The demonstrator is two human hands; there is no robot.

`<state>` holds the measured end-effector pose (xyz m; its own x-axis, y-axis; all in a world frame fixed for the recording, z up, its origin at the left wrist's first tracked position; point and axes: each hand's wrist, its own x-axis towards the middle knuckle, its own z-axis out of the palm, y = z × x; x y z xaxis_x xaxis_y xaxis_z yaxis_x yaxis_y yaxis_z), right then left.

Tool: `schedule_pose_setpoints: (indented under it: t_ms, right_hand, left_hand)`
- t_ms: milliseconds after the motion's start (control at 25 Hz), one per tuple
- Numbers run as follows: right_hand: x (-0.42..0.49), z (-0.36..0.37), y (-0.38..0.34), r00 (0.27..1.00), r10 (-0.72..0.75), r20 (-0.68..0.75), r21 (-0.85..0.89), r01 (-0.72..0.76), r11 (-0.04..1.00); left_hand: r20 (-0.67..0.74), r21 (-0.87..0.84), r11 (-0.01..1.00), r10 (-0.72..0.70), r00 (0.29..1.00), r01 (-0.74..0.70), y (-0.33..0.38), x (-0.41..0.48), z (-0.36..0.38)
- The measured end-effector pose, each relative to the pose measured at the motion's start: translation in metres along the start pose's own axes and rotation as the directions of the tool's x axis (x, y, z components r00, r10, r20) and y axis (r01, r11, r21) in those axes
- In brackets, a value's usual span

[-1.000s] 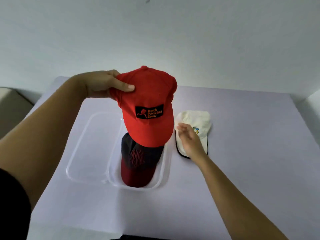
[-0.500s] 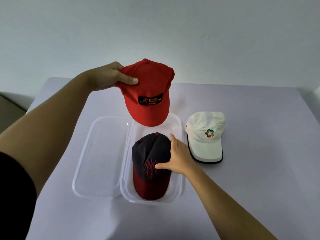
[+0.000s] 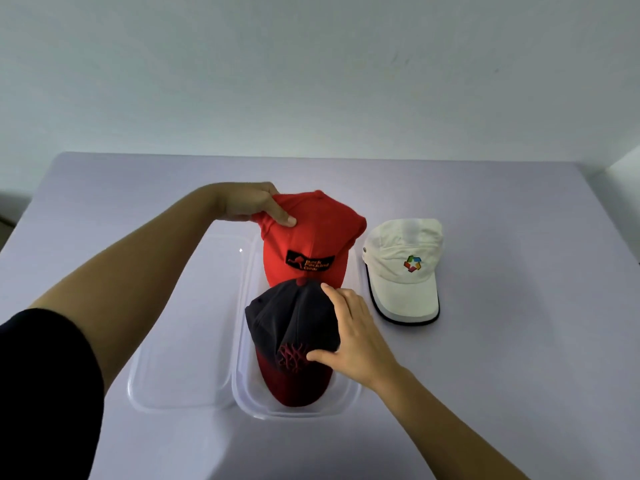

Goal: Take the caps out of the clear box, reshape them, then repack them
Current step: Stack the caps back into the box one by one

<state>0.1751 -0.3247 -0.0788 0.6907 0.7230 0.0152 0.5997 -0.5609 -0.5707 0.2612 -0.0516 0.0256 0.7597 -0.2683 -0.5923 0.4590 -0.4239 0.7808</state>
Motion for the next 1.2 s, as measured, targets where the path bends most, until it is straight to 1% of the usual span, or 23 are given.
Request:
schedule_pose_setpoints:
  t_ms: [160,240,360,520,600,640,680,720,760,800,840,880,920,960,1000,1120,1160,1200]
  right_hand:
    - [-0.005,-0.002,-0.002,1.0,0.004,0.029,0.035,-0.005,0.999]
    - [-0.004,-0.004,-0.004,0.997,0.029,0.066,0.059,-0.033,0.998]
    - [-0.004,-0.005,-0.004,0.998,0.023,0.062,0.073,-0.027,0.997]
    - [-0.004,-0.003,-0.004,0.999,-0.004,0.042,0.085,0.001,0.996]
    - [-0.001,-0.007,-0.006,0.997,0.001,0.075,0.104,-0.008,0.995]
    - [0.001,-0.01,-0.006,0.996,0.005,0.094,0.127,-0.017,0.992]
    - [0.004,-0.013,-0.005,0.996,0.015,0.092,0.169,-0.03,0.985]
    - [0.008,-0.014,-0.002,0.997,0.042,0.061,0.225,-0.054,0.973]
    - [0.013,-0.015,0.003,0.995,0.098,0.01,0.265,-0.097,0.959]
    - [0.019,-0.016,0.008,0.984,0.176,-0.036,0.267,-0.16,0.95]
    - [0.025,-0.018,0.014,0.965,0.257,-0.048,0.232,-0.239,0.943]
    - [0.032,-0.02,0.02,0.945,0.325,-0.014,0.185,-0.317,0.93]
    - [0.037,-0.021,0.025,0.931,0.361,0.05,0.156,-0.364,0.918]
    - [0.039,-0.022,0.027,0.926,0.36,0.112,0.145,-0.373,0.916]
    - [0.041,-0.022,0.028,0.931,0.332,0.15,0.128,-0.351,0.927]
    - [0.044,-0.017,0.027,0.941,0.263,0.215,0.011,-0.272,0.962]
    - [0.045,-0.014,0.025,0.937,0.267,0.225,-0.01,-0.271,0.962]
    - [0.047,-0.011,0.024,0.937,0.277,0.212,-0.013,-0.28,0.96]
  left_hand:
    - [0.113,-0.055,0.993,-0.101,0.989,0.107,-0.027,0.016,0.021]
    - [0.143,-0.116,0.979,-0.148,0.979,0.165,-0.041,0.022,0.027]
    - [0.177,-0.179,0.953,-0.213,0.961,0.245,-0.055,0.025,0.033]
    - [0.228,-0.102,0.931,-0.322,0.919,0.352,-0.062,0.028,0.046]
    - [0.262,-0.042,0.929,-0.346,0.901,0.369,-0.063,0.029,0.053]
    - [0.256,-0.032,0.93,-0.347,0.902,0.367,-0.063,0.028,0.056]
    - [0.228,-0.039,0.932,-0.344,0.911,0.361,-0.062,0.027,0.058]
    - [0.183,-0.046,0.936,-0.336,0.924,0.35,-0.06,0.024,0.058]
    - [0.128,-0.036,0.943,-0.323,0.938,0.33,-0.058,0.02,0.057]
    - [0.065,-0.007,0.954,-0.299,0.952,0.3,-0.058,0.017,0.056]
    - [0.005,0.027,0.962,-0.273,0.962,0.273,-0.058,0.014,0.053]
    - [-0.048,0.061,0.965,-0.252,0.967,0.255,-0.059,0.011,0.052]
    - [-0.098,0.097,0.963,-0.241,0.966,0.25,-0.061,0.007,0.051]
    - [-0.144,0.123,0.96,-0.233,0.962,0.252,-0.063,0.003,0.052]
    - [-0.179,0.13,0.959,-0.227,0.957,0.252,-0.066,0.0,0.056]
    - [-0.215,0.042,0.97,-0.225,0.951,0.239,-0.073,-0.005,0.072]
    - [-0.233,0.042,0.97,-0.225,0.946,0.241,-0.076,-0.005,0.075]
    - [-0.261,0.081,0.966,-0.217,0.941,0.245,-0.078,-0.004,0.078]
